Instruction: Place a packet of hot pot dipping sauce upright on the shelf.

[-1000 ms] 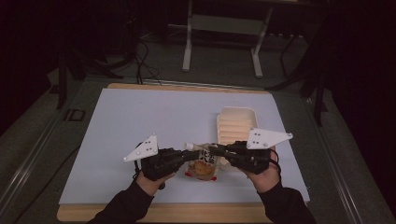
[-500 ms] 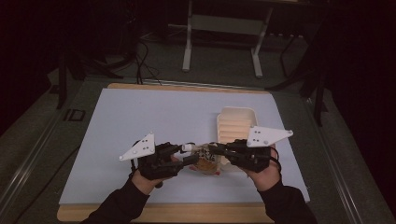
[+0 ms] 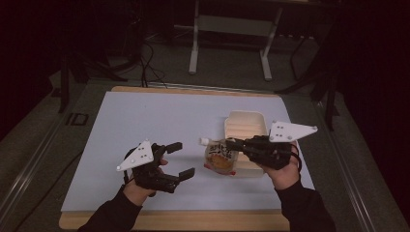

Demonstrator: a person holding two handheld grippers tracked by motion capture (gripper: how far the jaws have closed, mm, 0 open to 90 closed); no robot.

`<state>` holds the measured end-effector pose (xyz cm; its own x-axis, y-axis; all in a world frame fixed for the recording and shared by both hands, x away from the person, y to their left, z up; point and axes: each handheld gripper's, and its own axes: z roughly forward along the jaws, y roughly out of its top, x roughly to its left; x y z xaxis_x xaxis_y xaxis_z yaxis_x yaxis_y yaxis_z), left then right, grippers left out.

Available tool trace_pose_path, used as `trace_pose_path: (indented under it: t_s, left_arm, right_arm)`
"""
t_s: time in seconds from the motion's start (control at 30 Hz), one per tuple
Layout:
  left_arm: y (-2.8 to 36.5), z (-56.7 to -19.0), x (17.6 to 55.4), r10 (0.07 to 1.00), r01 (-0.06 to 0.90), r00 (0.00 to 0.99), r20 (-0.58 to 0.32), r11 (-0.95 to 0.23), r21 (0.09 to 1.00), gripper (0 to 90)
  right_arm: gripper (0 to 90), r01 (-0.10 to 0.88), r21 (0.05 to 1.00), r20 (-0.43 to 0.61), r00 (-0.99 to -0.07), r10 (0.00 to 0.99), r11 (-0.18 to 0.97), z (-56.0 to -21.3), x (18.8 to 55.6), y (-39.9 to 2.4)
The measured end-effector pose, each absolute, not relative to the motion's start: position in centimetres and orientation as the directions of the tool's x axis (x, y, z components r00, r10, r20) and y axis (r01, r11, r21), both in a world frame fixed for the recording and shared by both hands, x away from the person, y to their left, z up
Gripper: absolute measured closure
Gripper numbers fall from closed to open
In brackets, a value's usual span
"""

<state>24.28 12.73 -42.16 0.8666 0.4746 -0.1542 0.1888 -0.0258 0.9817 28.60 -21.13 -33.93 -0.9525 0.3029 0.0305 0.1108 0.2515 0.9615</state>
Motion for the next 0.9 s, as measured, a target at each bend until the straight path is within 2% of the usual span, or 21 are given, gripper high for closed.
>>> trace_pose_path:
  t_s: [0.13,0.2,0.57,0.63,0.9]
  left_arm:
    - [13.6,-42.2,24.2,0.517,0.183,0.846,-0.134,-0.044,0.982,5.9]
    - [14.5,-42.1,24.3,0.533,0.220,0.831,-0.162,-0.047,0.974,1.8]
    - [16.3,-43.9,24.5,0.575,0.258,0.797,-0.186,-0.046,0.965,1.4]
    - [17.1,-44.7,24.3,0.589,0.282,0.779,-0.216,-0.022,0.959,1.4]
    - [17.2,-45.3,23.7,0.628,0.273,0.755,-0.189,-0.038,0.961,0.0]
  right_arm:
    - [89.0,0.113,0.965,0.039,-0.954,0.296,0.238,-33.4,29.2,-22.0]
    - [88.9,0.120,0.965,0.048,-0.956,0.291,0.232,-33.3,29.8,-22.8]
    - [88.7,0.133,0.956,0.051,-0.953,0.300,0.260,-34.1,31.6,-25.3]
    - [88.7,0.133,0.957,0.053,-0.953,0.297,0.257,-34.3,32.2,-26.2]
    - [88.3,0.147,0.944,0.061,-0.957,0.285,0.294,-35.5,33.6,-27.7]
